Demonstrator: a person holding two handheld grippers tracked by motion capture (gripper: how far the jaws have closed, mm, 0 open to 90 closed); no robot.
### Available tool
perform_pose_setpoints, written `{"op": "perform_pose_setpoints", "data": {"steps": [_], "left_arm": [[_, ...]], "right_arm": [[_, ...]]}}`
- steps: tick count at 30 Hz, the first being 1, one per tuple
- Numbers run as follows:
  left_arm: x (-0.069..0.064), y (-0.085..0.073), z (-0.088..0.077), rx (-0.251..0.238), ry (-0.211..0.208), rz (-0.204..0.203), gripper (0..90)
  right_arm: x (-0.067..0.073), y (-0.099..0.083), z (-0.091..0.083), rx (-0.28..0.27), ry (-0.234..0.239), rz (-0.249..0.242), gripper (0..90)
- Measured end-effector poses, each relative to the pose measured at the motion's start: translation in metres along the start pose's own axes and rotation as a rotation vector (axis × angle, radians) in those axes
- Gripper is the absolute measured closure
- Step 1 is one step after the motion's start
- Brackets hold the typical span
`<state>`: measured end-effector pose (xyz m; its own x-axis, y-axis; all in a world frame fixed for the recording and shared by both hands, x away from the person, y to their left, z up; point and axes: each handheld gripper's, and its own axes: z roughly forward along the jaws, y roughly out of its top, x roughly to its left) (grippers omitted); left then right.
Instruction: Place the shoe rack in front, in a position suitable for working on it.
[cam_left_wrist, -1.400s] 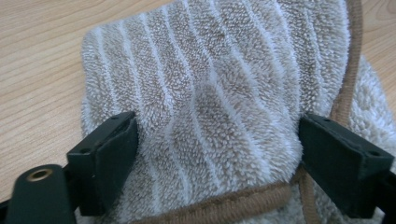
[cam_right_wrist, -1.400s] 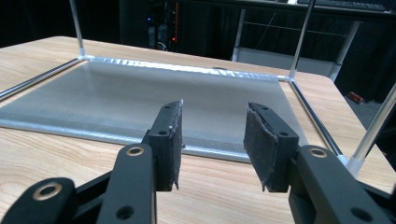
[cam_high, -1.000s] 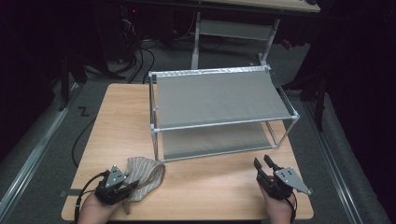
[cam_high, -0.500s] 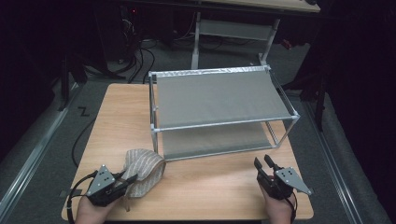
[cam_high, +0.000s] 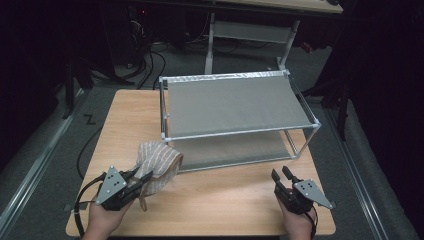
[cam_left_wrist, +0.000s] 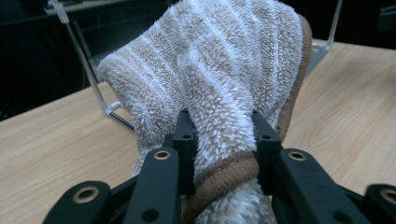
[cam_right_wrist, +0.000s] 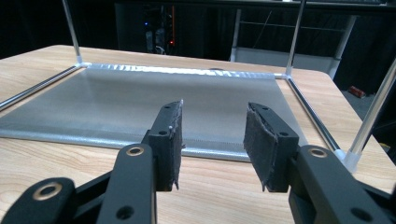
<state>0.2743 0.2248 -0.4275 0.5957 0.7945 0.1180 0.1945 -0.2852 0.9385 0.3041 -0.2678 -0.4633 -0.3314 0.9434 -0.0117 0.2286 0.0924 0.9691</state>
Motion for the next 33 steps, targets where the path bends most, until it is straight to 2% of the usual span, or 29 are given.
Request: {"op": "perform_pose_setpoints", "data": {"steps": [5,9,11,15,18,20,22,25,29,33], "left_arm": [[-0.001,-0.013,0.017,0.088,-0.012,-0.020,70.0],[-0.002,-0.030,0.028,0.170,-0.043,-0.061,70.0],[-0.002,-0.039,0.032,0.214,-0.054,-0.065,70.0],[-0.004,-0.049,0.035,0.257,-0.051,-0.073,70.0],[-0.009,-0.056,0.038,0.291,-0.048,-0.049,69.9],[-0.010,-0.060,0.039,0.306,-0.053,-0.054,69.9],[-0.008,-0.060,0.039,0.310,-0.058,-0.079,69.9],[-0.007,-0.060,0.038,0.309,-0.063,-0.093,69.7],[-0.004,-0.056,0.031,0.233,-0.057,-0.127,69.5],[-0.005,-0.047,0.021,0.146,-0.031,-0.121,69.5]], "right_arm": [[-0.002,-0.001,0.000,0.001,0.000,0.003,57.1],[-0.002,-0.001,-0.001,0.000,0.000,0.001,57.1],[-0.002,-0.001,-0.001,0.000,0.000,0.002,57.1],[-0.001,0.000,-0.001,0.000,-0.003,-0.001,57.1],[-0.001,0.000,-0.001,-0.001,-0.001,-0.005,57.1],[-0.001,0.000,-0.001,-0.004,0.001,-0.007,57.1],[-0.002,0.000,-0.002,-0.005,0.000,-0.001,57.1],[-0.002,0.001,-0.003,-0.010,-0.001,0.000,57.1],[-0.003,0.001,-0.002,-0.010,0.000,-0.001,57.1],[-0.003,0.001,-0.003,-0.011,-0.003,-0.006,57.1]]}}
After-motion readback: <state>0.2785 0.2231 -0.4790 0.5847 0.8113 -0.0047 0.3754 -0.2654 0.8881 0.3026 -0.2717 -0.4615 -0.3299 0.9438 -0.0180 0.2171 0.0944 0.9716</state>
